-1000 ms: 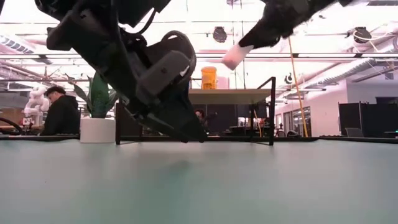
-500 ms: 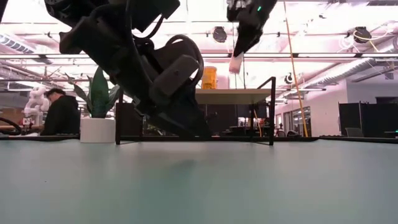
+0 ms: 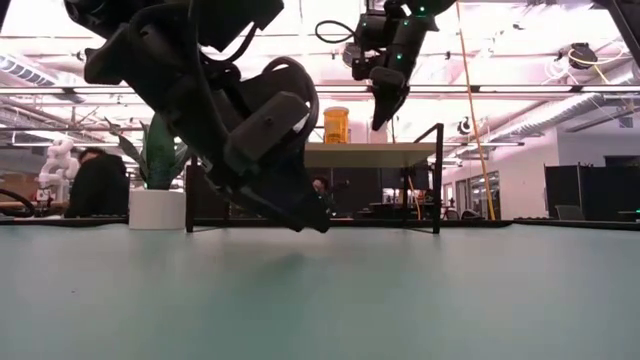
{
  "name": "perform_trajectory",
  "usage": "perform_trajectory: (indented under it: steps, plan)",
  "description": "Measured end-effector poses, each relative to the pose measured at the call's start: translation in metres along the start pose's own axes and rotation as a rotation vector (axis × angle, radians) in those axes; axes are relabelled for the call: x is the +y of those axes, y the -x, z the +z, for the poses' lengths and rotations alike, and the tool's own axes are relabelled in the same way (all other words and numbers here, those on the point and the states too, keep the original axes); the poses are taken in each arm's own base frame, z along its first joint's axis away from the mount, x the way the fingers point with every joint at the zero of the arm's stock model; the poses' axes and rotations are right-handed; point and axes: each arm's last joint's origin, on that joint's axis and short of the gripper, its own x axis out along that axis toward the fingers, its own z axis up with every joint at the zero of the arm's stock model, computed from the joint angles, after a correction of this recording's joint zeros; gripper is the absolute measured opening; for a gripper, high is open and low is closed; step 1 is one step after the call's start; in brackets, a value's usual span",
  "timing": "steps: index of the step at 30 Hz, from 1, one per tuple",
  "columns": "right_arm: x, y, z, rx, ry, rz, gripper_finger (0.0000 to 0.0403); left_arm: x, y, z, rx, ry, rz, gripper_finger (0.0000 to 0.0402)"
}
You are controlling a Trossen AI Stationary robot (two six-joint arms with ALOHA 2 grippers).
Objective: Pick and place medicine bottles onto shelf by color
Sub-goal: Put the transparent pill bottle on the shelf
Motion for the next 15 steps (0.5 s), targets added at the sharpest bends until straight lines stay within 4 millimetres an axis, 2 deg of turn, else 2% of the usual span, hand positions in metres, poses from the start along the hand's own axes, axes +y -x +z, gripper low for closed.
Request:
perform_trajectory:
  steps: [7,15]
  plan:
    - [0.002,0.0084,-0.0032,-0.023,-0.017,0.047,0.0156,0.001,-0.0006,0.0008,-0.002,0.018,0.002,0.0301]
    - [0.0005,0.0081,-0.002,-0.038,-0.023,0.04,0.0177,0.001,-0.0006,0.0008,-0.001,0.02,0.002,0.0301]
